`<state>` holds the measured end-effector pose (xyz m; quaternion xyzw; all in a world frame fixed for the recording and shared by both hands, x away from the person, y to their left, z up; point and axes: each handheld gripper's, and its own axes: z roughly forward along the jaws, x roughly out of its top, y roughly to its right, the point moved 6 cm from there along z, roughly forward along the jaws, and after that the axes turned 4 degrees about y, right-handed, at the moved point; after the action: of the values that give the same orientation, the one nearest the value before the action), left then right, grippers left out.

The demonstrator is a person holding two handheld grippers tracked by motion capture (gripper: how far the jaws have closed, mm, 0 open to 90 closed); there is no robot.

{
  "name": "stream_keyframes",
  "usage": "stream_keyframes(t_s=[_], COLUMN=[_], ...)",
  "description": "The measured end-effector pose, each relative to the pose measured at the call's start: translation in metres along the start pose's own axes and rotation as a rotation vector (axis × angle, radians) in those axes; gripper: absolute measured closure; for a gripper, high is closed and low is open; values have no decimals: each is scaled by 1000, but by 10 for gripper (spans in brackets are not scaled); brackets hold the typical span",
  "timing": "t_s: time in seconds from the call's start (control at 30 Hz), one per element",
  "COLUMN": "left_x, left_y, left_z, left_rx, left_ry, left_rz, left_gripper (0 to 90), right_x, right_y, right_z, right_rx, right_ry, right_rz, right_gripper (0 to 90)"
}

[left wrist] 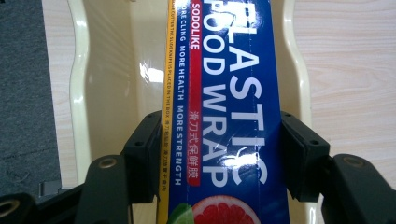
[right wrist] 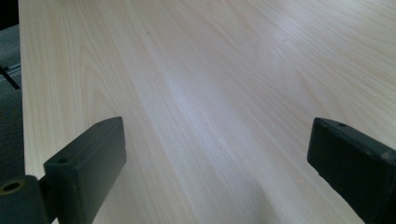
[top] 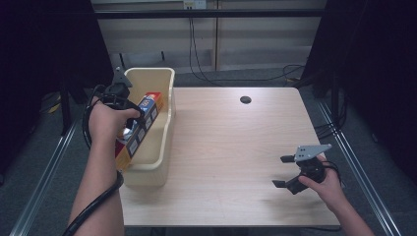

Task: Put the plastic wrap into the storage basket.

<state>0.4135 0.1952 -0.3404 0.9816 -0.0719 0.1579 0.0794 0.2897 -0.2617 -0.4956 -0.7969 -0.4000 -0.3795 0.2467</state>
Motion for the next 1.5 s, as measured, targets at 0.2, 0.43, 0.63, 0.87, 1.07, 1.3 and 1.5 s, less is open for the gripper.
stream_keyframes(t_s=[0.2, 0.43, 0.63, 0.87, 1.07, 1.3, 1.5], left_x=[-2, -4, -4, -3, -4, -6, -7], left_y=[-2, -4, -4, 0, 0, -2, -2], left_z=[5, 13, 17, 23, 27, 33, 38], left_rx=[-1, 1, -1, 3, -1, -6, -5], left_ry=[-2, -17, -19, -29, -47, -53, -63], left_rz=[-7, -28, -33, -34, -33, -51, -56], left_gripper=[405, 404, 404, 403, 402, 402, 402], right_x=[-1, -1, -1, -1, -1, -2, -2], right_y=[-1, 0, -1, 0, -1, -1, -1], right_z=[2, 2, 2, 2, 2, 2, 3], right_rx=[2, 1, 6, 1, 9, 5, 4], right_ry=[-6, -5, -6, -5, -10, -9, -12], right_rz=[-4, -5, -5, -6, -4, -4, -5], right_gripper=[44, 43, 44, 44, 43, 44, 44])
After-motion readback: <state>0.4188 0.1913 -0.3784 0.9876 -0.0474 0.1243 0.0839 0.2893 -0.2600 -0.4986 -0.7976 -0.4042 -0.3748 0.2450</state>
